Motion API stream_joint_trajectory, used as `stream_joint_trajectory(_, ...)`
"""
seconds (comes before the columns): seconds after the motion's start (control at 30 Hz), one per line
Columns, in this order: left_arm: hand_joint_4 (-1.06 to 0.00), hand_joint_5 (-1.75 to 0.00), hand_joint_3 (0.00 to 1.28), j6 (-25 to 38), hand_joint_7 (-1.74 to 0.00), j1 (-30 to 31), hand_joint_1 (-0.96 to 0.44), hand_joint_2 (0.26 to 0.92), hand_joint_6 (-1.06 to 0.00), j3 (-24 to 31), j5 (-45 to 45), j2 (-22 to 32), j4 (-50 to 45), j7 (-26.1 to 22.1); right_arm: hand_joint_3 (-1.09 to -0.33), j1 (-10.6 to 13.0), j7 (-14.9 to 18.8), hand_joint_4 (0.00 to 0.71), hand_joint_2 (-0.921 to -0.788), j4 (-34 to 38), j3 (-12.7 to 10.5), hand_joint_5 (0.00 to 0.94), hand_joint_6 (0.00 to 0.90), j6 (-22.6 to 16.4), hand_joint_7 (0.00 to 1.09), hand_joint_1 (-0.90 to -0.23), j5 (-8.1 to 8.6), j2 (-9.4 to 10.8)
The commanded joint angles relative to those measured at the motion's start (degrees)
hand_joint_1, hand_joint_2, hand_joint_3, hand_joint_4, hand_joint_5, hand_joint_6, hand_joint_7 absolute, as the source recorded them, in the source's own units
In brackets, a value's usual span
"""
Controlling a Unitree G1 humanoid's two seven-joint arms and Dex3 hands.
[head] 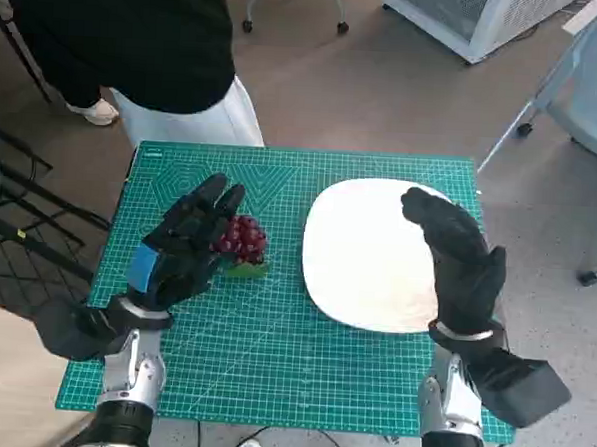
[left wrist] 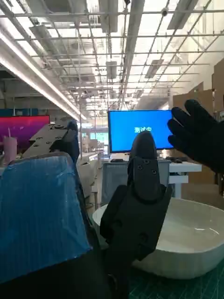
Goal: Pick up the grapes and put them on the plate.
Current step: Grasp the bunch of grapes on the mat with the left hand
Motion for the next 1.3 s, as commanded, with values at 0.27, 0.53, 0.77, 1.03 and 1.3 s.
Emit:
stream_joint_trajectory(0.27,-0.29,0.00,0.35,-0.8,-0.01,-0.2,-0.61,0.921,-0.42,-0.2,0.8,0.2,-0.8,0.8,-0.707,0.6,-0.7,0.434,-0.921,0.0,0.1,0.001,0.049,0.6,0.44,-0.676,-0.92,0.0)
stream_joint_trajectory(0.53,-0.30,-0.01,0.35,-1.3,-0.01,-0.2,-0.61,0.921,-0.42,-0.2,1.1,0.1,-0.5,1.1,-0.709,1.0,-1.1,0.434,-0.921,-0.8,0.2,0.001,0.048,1.0,0.44,-0.678,-1.02,-0.1)
stream_joint_trajectory(0.77,-0.30,-0.01,0.35,-1.1,-0.01,-0.1,-0.61,0.921,-0.42,-0.5,1.1,0.0,-0.7,1.1,-0.709,1.3,-1.3,0.434,-0.921,-1.2,0.3,0.001,0.048,1.3,0.44,-0.678,-0.99,-0.2)
stream_joint_trajectory(1.03,-0.30,0.00,0.35,-0.7,0.00,0.1,-0.61,0.921,-0.42,-0.5,0.9,0.1,-0.9,1.0,-0.709,1.6,-1.6,0.434,-0.921,-1.9,0.4,0.001,0.048,1.9,0.44,-0.678,-1.08,-0.4)
stream_joint_trajectory(1.3,-0.30,0.00,0.35,-0.5,0.00,0.2,-0.61,0.921,-0.42,-0.6,0.6,0.0,-1.0,0.9,-0.707,2.0,-1.9,0.434,-0.921,-2.5,0.3,0.001,0.048,2.2,0.44,-0.686,-1.43,-0.5)
